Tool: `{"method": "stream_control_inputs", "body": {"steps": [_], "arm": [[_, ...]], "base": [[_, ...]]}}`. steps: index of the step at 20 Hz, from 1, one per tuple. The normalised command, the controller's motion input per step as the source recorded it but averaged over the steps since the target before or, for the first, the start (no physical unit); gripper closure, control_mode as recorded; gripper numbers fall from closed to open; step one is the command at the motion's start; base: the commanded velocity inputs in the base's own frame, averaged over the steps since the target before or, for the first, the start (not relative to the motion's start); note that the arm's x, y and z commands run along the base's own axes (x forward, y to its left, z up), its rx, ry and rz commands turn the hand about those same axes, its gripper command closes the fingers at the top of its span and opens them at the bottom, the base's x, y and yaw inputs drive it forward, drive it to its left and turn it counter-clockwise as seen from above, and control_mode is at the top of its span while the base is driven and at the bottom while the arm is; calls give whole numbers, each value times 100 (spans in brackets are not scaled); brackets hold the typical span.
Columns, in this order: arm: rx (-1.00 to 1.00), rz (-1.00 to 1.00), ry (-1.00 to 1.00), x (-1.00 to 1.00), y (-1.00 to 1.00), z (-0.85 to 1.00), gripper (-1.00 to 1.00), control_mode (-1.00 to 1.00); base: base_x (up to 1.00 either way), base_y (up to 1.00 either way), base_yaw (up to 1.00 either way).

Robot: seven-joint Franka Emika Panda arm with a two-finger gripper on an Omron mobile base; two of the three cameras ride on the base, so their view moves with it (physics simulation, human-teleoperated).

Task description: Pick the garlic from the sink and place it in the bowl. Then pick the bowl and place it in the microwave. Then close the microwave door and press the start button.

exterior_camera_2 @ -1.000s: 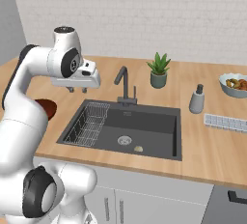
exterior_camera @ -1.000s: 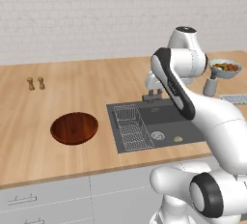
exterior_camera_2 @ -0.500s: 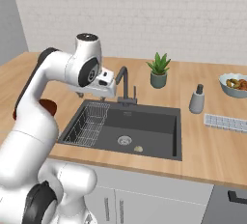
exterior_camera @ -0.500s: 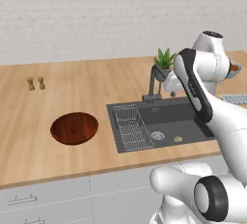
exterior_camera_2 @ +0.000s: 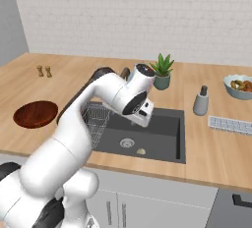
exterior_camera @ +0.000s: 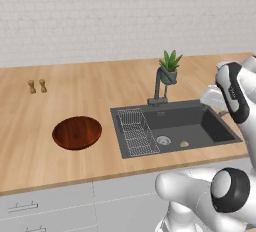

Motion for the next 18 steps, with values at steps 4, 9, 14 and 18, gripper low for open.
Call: {"method": "stream_control_inputs", "body": {"steps": [4, 9, 14, 18], "arm": [[19, 0, 28, 77, -100, -100, -100, -100], [7, 0, 18, 98, -53, -98, -100, -100], [7, 7, 1, 92, -20, -68, -100, -100], [1, 6, 0, 77, -12, -85, -100, -100]], "base": [[0, 0, 0], [0, 0, 0], [0, 0, 0], [0, 0, 0]]}}
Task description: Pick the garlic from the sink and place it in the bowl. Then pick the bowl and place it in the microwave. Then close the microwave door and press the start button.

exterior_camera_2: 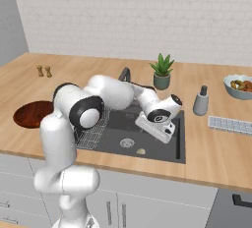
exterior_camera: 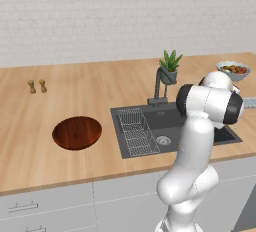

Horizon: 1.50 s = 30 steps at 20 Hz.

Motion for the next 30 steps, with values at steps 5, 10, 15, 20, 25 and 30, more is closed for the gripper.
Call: {"method": "stream_control_inputs", "body": {"steps": [5, 10, 15, 20, 25, 30], "arm": [[-2, 4, 0, 44, 2, -93, -100, -100], [0, 4, 0, 11, 5, -65, -100, -100], [-4, 4, 0, 35, 36, -50, -100, -100], [-5, 5, 0, 43, 34, -62, -100, -100], [-3, 5, 0, 25, 12, -52, -100, -100], [-2, 6, 0, 3, 25, -25, -100, -100]], "base": [[0, 0, 0], [0, 0, 0], [0, 0, 0], [0, 0, 0], [0, 0, 0], [0, 0, 0]]}}
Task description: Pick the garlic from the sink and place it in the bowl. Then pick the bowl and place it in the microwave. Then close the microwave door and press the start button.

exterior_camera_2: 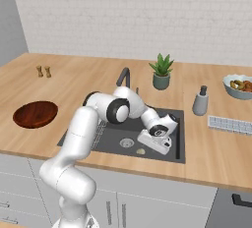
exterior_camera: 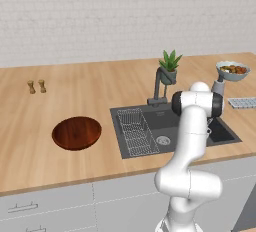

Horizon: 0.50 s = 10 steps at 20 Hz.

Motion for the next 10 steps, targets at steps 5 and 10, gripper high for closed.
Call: {"method": "stream_control_inputs", "body": {"steps": [5, 10], "arm": [[0, 10, -8, -4, 21, -1, -100, -100], [0, 11, -8, -12, 17, 0, -100, -100]], "base": [[0, 0, 0], [0, 0, 0]]}}
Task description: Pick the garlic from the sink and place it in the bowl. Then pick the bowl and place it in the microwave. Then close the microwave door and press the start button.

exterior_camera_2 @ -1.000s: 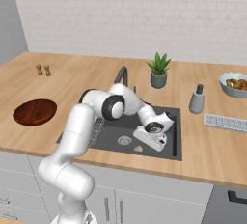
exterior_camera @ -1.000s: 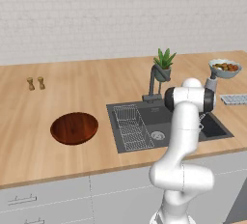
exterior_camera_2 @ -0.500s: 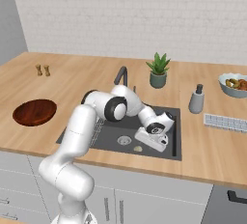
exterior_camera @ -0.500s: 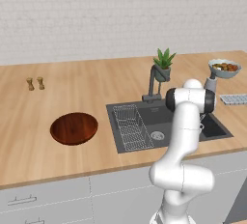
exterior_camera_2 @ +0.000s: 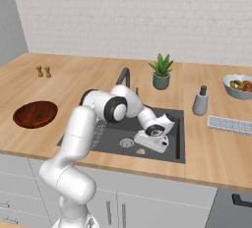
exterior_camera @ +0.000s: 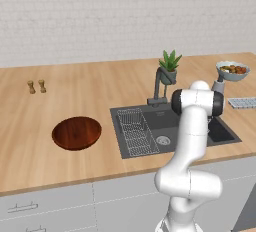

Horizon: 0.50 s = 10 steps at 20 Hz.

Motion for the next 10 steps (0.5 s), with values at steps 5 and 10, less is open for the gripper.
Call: {"method": "stream_control_inputs", "body": {"steps": [5, 10], "arm": [[0, 12, -2, 15, 37, -38, -100, -100], [0, 11, -1, 9, 18, -32, -100, -100]], "base": [[0, 0, 0], [0, 0, 0]]}}
